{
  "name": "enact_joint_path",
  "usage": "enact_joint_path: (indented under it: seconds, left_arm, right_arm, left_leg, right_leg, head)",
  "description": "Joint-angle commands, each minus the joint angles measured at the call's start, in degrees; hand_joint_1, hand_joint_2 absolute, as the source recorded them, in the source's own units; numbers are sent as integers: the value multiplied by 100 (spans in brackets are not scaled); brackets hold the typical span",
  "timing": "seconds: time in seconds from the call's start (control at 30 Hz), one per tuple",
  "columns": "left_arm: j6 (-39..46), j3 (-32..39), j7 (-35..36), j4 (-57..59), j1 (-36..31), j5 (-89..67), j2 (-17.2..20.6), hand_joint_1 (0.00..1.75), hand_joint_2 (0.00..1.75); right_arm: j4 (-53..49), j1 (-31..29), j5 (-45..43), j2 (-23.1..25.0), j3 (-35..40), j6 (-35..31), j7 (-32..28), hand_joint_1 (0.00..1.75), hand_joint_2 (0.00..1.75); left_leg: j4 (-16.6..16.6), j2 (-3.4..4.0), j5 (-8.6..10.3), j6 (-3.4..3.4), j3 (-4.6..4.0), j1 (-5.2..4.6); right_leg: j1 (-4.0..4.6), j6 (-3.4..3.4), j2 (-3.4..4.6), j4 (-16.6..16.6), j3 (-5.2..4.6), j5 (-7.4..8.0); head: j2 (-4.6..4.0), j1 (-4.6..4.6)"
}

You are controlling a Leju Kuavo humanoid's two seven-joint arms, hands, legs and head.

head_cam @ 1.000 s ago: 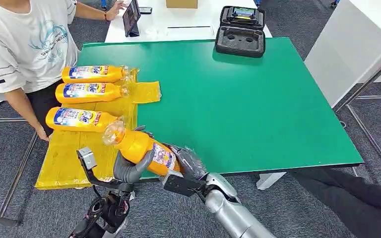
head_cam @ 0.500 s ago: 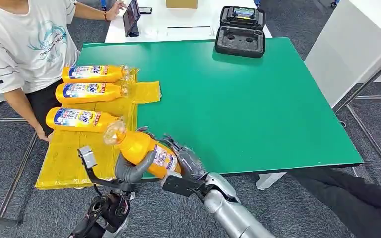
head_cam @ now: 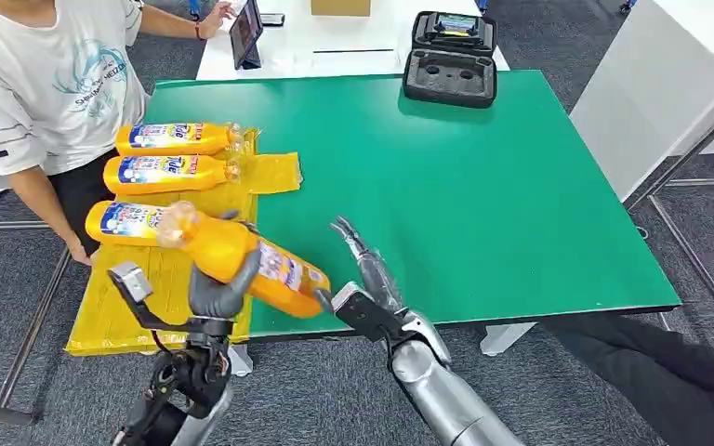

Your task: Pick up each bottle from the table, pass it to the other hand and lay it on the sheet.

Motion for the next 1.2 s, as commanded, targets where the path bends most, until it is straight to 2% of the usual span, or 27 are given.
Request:
enact_joint_path:
  seconds: [0.03,0.37,0.4,0.47,0.6,0.73,0.87,0.97,1.2]
  left_arm:
    - [800,803,-285,310,-676,-715,291,175,175]
    - [785,776,-294,300,-631,-732,243,175,175]
    - [785,776,-294,300,-631,-732,243,175,175]
    - [1290,809,-370,422,-733,-1144,310,175,175]
    - [1617,1101,-352,626,-970,-1874,685,175,175]
    - [1485,1162,-3,558,-809,-2839,1337,175,175]
    - [730,1352,520,253,-424,-4010,1929,175,175]
    - [439,1363,748,135,-221,-4633,2362,175,175]
    - [-436,1439,952,-311,-15,-5090,3035,175,175]
  right_arm:
    - [-985,191,-318,-285,58,-81,-34,0,0]
    - [-949,173,-342,-300,86,-88,-15,0,0]
    - [-949,173,-342,-300,86,-88,-15,0,0]
    - [-1159,265,-574,-269,14,-141,-312,0,0]
    - [-2015,623,-910,-403,104,-141,-167,0,0]
    - [-2046,784,-1105,-430,35,-81,-138,0,0]
    - [-2050,913,-1200,-413,-147,-34,-180,0,0]
    - [-2137,1074,-1245,-374,-306,7,-208,0,0]
    - [-2270,1319,-1180,-274,-658,194,-234,0,0]
  left_leg:
    - [-2,-4,-9,-6,24,1]
    - [-3,-2,-2,-2,9,1]
    - [-5,-4,-9,-3,30,0]
    - [-3,-4,-3,-3,13,0]
    - [-3,-5,-4,-5,14,0]
    - [-9,10,-12,-8,38,1]
    - [-14,36,-19,-8,54,0]
    - [-9,34,-12,-7,31,3]
    - [-2,18,-12,-8,19,10]
  right_leg:
    - [3,-4,-13,0,25,-12]
    - [1,-1,-7,-2,10,-4]
    - [1,-1,-12,-4,31,-12]
    - [0,-2,-8,-2,14,-6]
    - [1,-4,-10,1,14,-8]
    - [3,-6,2,-4,33,-12]
    - [2,-6,27,-8,40,-12]
    - [4,-8,19,-3,20,-11]
    - [8,-13,2,1,12,-18]
  head:
    - [0,0]
    - [0,0]
    - [0,0]
    - [0,0]
    - [0,0]
    - [0,0]
    - [0,0]
    - [-2,0]
    - [0,2]
